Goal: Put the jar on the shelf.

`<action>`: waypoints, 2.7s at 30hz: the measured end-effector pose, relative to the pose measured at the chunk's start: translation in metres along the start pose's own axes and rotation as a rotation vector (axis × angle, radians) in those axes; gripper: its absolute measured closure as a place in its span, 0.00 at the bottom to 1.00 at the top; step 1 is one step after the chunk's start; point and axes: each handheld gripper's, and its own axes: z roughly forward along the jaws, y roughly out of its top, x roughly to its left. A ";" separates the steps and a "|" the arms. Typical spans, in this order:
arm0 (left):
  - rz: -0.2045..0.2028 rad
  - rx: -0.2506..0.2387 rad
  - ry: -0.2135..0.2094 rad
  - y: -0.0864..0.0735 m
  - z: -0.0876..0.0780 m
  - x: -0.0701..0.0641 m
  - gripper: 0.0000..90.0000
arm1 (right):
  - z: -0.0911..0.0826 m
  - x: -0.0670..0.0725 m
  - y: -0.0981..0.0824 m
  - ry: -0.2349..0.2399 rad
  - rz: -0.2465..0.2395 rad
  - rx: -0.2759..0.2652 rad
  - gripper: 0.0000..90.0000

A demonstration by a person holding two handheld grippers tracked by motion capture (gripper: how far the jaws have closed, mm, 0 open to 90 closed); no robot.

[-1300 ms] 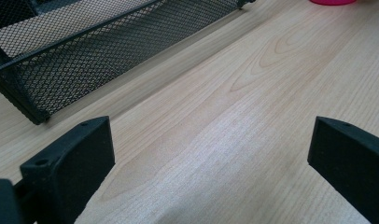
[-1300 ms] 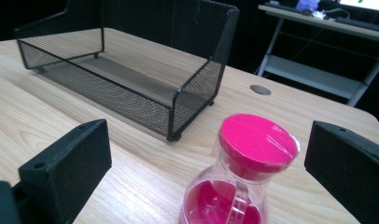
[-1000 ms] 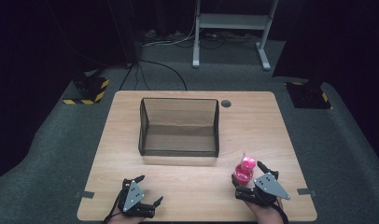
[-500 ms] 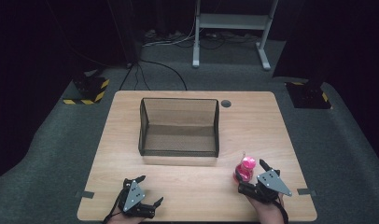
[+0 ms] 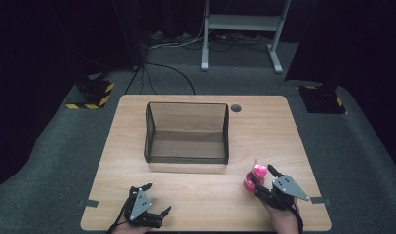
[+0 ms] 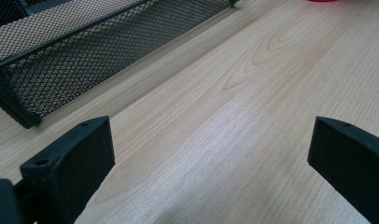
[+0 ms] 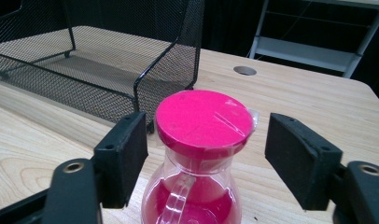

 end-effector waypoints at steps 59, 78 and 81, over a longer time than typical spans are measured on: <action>-0.012 -0.020 0.001 -0.001 -0.002 0.001 0.01 | 0.000 0.038 0.039 0.092 -0.083 -0.076 0.54; -0.006 -0.020 -0.005 -0.001 -0.002 0.000 0.01 | 0.013 0.066 0.059 0.154 -0.100 -0.107 0.54; -0.006 -0.021 -0.007 -0.001 -0.002 0.001 0.01 | 0.016 0.070 0.062 0.163 -0.104 -0.111 0.54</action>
